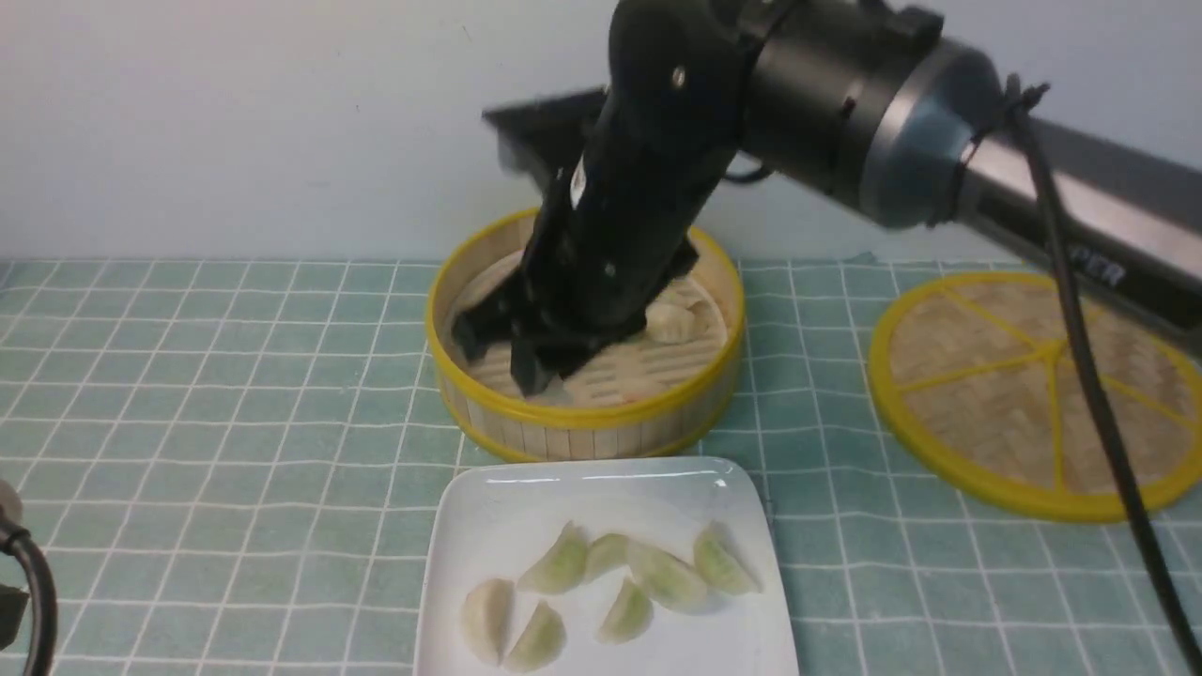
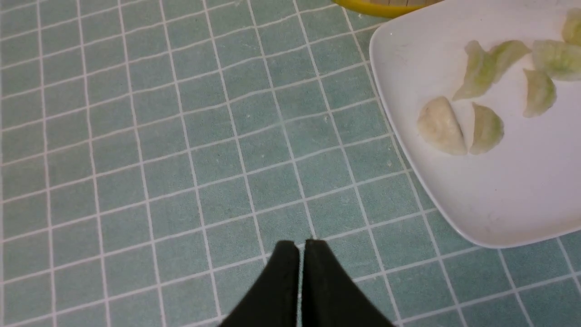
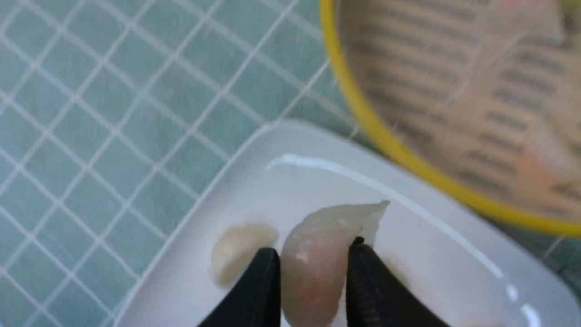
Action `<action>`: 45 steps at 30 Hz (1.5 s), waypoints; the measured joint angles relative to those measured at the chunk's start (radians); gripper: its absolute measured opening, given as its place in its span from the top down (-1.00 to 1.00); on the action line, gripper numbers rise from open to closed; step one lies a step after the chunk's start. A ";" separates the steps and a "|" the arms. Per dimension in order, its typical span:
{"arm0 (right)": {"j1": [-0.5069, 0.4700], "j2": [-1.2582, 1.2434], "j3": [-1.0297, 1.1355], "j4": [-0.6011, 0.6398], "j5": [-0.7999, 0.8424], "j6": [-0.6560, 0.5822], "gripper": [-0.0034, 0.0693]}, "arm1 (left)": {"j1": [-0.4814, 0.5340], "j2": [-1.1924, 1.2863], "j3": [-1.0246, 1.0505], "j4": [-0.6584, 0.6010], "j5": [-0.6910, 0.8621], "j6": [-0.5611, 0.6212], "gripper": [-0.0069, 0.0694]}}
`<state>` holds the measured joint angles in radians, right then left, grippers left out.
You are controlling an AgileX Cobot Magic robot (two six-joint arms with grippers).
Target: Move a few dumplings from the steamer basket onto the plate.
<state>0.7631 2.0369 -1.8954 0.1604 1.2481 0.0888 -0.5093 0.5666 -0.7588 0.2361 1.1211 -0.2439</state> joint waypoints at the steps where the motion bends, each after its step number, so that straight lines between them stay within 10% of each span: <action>1: 0.003 -0.001 0.020 -0.002 0.000 -0.001 0.44 | 0.000 0.000 0.000 0.000 0.000 0.000 0.83; 9: 0.002 0.083 0.165 -0.124 -0.032 0.007 0.40 | 0.000 0.000 0.000 0.001 0.000 -0.003 0.83; 20: -0.007 0.083 0.165 -0.240 -0.049 0.056 -0.36 | 0.000 0.000 0.000 0.001 0.002 -0.004 0.83; 27: -0.006 -0.257 0.165 -0.307 -0.019 0.065 0.76 | 0.000 0.000 0.000 0.001 0.000 -0.017 0.83; 37: -0.006 -0.865 0.324 -0.356 -0.017 0.098 0.94 | 0.000 0.000 0.000 0.000 -0.039 -0.031 0.83; 45: -0.006 -1.512 0.945 -0.408 -0.454 0.148 0.95 | 0.000 0.000 0.000 -0.043 -0.096 -0.033 0.83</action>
<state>0.7572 0.5247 -0.9501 -0.2478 0.7939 0.2365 -0.5093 0.5666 -0.7588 0.1927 1.0255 -0.2770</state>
